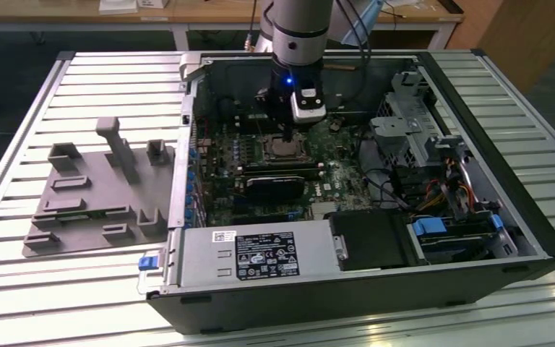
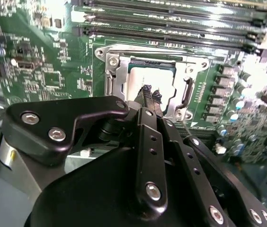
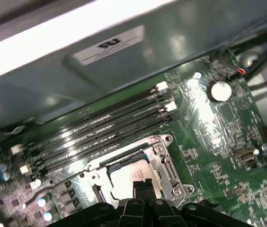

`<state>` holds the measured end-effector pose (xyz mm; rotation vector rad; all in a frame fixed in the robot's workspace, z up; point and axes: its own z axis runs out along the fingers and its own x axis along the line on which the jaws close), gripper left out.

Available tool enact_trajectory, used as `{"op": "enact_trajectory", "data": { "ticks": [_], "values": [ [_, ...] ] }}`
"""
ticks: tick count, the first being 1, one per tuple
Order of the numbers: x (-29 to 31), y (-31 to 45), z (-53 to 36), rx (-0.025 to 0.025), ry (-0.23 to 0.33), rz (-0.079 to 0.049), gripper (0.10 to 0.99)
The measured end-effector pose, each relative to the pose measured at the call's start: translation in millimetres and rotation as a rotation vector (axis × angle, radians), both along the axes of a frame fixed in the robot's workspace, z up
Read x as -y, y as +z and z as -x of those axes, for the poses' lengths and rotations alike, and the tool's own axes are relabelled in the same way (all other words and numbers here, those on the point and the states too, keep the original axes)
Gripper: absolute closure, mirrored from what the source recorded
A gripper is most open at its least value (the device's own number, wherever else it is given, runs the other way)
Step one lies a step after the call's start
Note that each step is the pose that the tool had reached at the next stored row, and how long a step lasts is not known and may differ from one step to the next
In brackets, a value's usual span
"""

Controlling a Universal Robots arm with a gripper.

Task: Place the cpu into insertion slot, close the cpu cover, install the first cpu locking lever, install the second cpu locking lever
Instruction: 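Close the cpu cover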

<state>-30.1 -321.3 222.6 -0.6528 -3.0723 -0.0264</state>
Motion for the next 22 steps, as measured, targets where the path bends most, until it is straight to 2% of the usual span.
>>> {"op": "enact_trajectory", "data": {
  "ticks": [14,19,22],
  "values": [
    [0.0,-0.5,0.0,0.0,0.243,0.0,0.984],
    [0.0,-0.1,0.0,0.001,0.286,-0.001,0.984],
    [0.0,0.7,0.3,0.005,0.297,-0.003,0.984]
  ]
}}
